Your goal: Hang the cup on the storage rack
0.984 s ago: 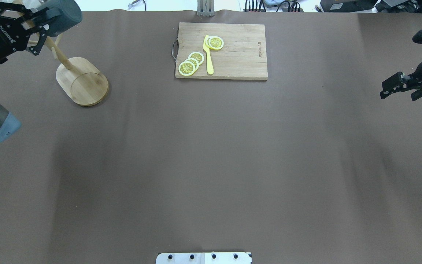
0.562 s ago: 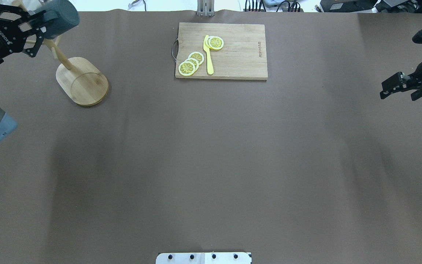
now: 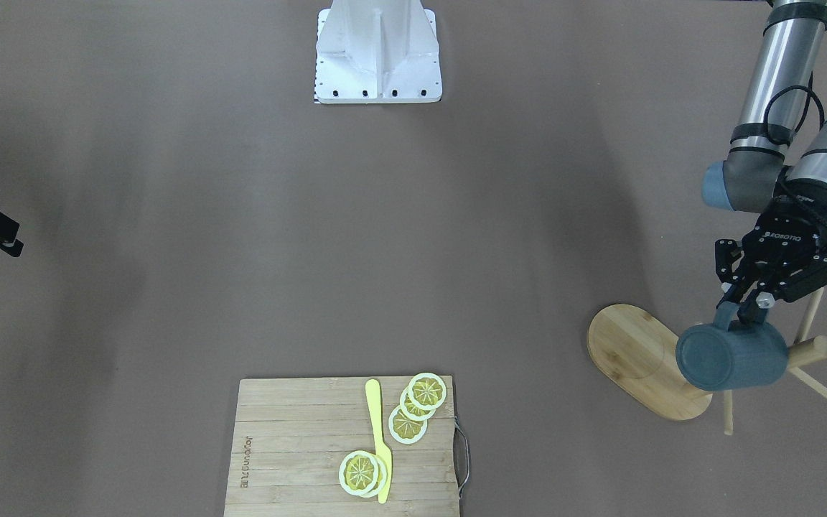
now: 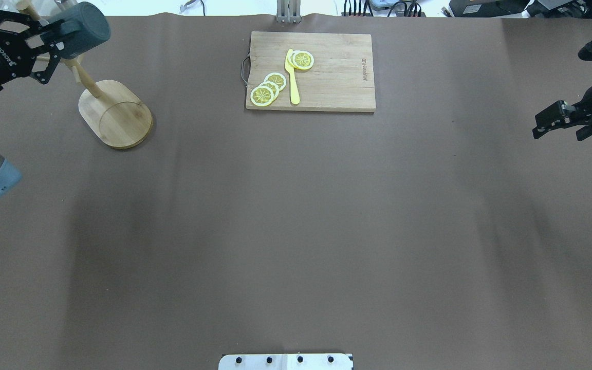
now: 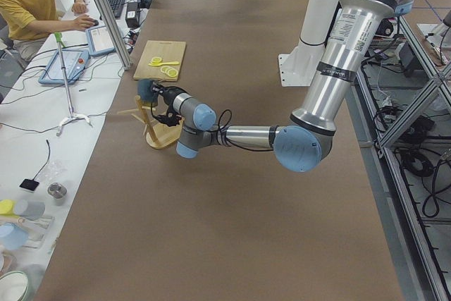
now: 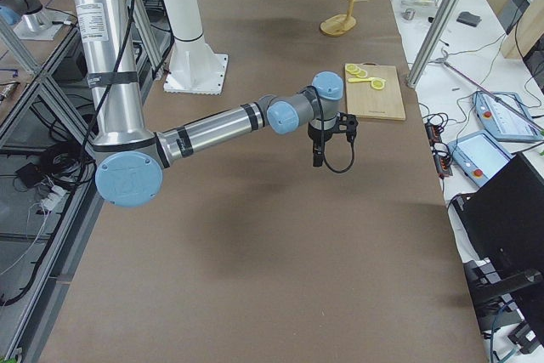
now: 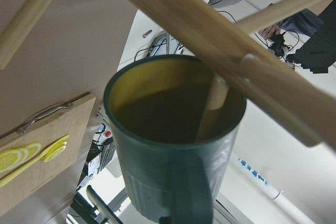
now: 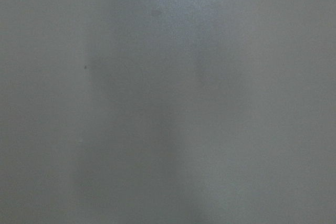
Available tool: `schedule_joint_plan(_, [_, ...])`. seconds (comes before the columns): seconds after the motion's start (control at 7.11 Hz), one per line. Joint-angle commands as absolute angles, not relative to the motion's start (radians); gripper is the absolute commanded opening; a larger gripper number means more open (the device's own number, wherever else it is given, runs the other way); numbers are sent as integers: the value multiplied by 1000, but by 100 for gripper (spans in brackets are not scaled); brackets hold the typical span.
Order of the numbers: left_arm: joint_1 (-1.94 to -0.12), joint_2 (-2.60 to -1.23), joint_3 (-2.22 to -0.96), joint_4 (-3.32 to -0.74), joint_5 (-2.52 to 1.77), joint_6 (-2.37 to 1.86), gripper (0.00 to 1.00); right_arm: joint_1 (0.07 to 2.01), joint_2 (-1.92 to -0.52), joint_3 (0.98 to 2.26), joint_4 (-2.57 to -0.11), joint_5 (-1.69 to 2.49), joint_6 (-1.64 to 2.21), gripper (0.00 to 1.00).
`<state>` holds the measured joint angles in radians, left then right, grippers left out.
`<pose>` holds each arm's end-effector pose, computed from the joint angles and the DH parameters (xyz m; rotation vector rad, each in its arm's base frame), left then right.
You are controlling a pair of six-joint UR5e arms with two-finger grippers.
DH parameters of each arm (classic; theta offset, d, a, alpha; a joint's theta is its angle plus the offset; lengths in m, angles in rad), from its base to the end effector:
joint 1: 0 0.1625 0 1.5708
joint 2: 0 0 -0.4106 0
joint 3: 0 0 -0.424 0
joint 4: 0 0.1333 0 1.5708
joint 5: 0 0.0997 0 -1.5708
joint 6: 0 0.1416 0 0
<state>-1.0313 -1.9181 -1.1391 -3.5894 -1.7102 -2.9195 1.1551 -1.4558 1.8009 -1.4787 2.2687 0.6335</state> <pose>0.2405 -0.6228 0.4413 -0.4564 2.1755 -1.3638 -0.1965 -0.5499 0.4830 0.0189 -0.8035 0.0534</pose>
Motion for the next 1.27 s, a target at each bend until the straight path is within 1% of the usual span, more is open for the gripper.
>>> schedule_joint_plan(0.0, [-1034,-1916,-1146,-3590,-1732,-2872,98,1155,-1456,1801,-1479,2269,635,100])
schedule_joint_plan(0.14, [-1038,-1913,-1152,-3596,-1770,-2863,98,1154,-1456,1793,-1479,2270,634,100])
schedule_joint_plan(0.42, [-1039,-1844,-1227,-3603,-1807,-2830,98,1154,-1442,1772,-1477,2270,634,100])
schedule_joint_plan(0.56, [-1040,-1786,-1283,-3626,-1827,-2812,98,1154,-1442,1772,-1477,2270,634,100])
schedule_joint_plan(0.84, [-1040,-1625,-1420,-3631,-1838,-2543,98,1154,-1442,1772,-1477,2269,624,100])
schedule_joint_plan(0.98, [-1039,-1562,-1443,-3631,-1876,-2379,98,1155,-1445,1770,-1477,2266,620,100])
schedule_joint_plan(1.12, [-1039,-1513,-1440,-3620,-1896,-2171,98,1164,-1448,1769,-1477,2263,608,100])
